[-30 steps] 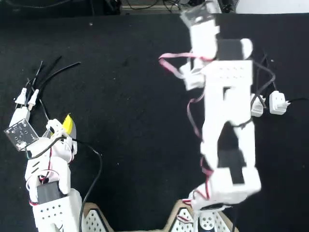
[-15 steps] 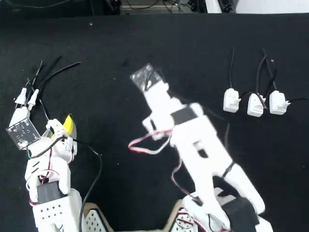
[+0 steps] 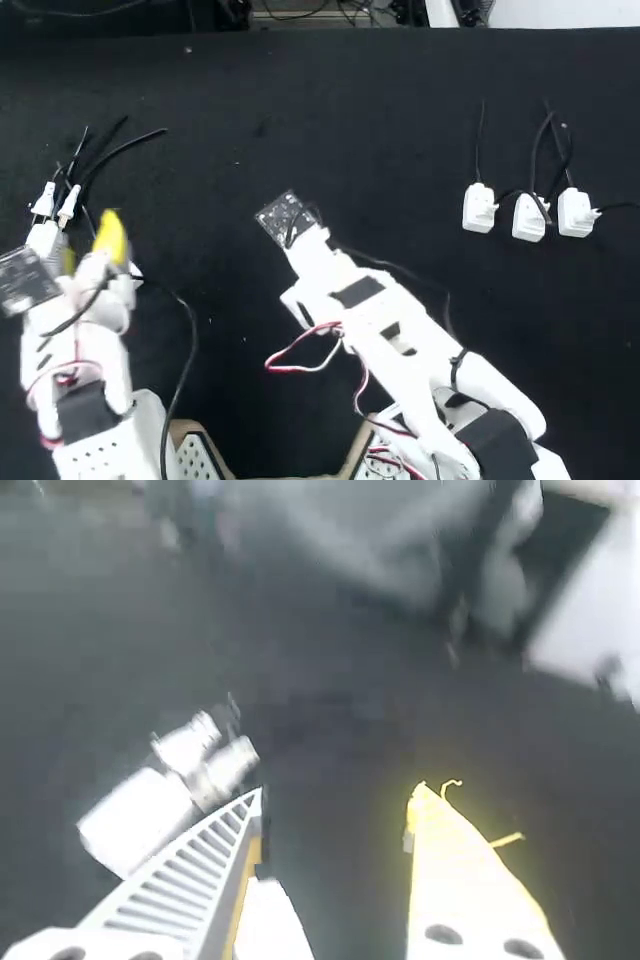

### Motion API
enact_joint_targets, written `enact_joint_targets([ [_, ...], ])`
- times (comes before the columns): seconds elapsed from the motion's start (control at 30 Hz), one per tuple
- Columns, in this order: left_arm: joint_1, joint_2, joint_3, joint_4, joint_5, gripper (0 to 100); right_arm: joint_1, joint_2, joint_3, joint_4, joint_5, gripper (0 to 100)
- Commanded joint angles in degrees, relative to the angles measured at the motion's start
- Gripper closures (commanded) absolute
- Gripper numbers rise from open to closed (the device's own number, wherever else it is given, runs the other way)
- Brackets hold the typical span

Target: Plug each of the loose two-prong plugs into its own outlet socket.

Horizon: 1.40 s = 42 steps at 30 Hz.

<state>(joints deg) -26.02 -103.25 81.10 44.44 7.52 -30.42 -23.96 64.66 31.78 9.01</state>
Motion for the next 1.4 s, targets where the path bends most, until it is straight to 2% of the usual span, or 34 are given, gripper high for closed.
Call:
enact_joint_targets([
  [0.0,-7.34,0.62,-13.32,1.76,-4.48,76,-1.32,-2.59,1.71,-6.24,0.97,73.0],
  [0.2,-9.89,11.43,-30.29,10.99,-11.60,76,-1.32,-2.59,2.42,-7.47,0.97,73.0],
  [0.43,-9.63,35.08,-41.63,20.22,-19.87,76,-1.32,-2.59,2.42,-7.47,0.97,73.0],
  [0.63,-9.54,54.59,-42.42,21.71,-17.14,76,-1.32,-2.59,2.59,-7.47,0.97,73.0],
  [0.77,-7.16,67.16,-42.42,19.34,-16.79,69,-1.23,-2.59,2.68,-7.47,0.97,73.0],
  [0.9,-3.82,78.59,-44.70,19.25,-16.18,70,-1.14,-2.59,2.68,-7.47,0.97,73.0],
  [1.17,-2.59,97.93,-57.63,19.16,-8.53,70,-1.14,-2.59,2.68,-7.38,0.97,73.0],
  [1.37,-2.86,108.92,-62.81,19.78,-7.91,70,-1.23,-2.59,2.77,-7.38,0.97,73.0],
])
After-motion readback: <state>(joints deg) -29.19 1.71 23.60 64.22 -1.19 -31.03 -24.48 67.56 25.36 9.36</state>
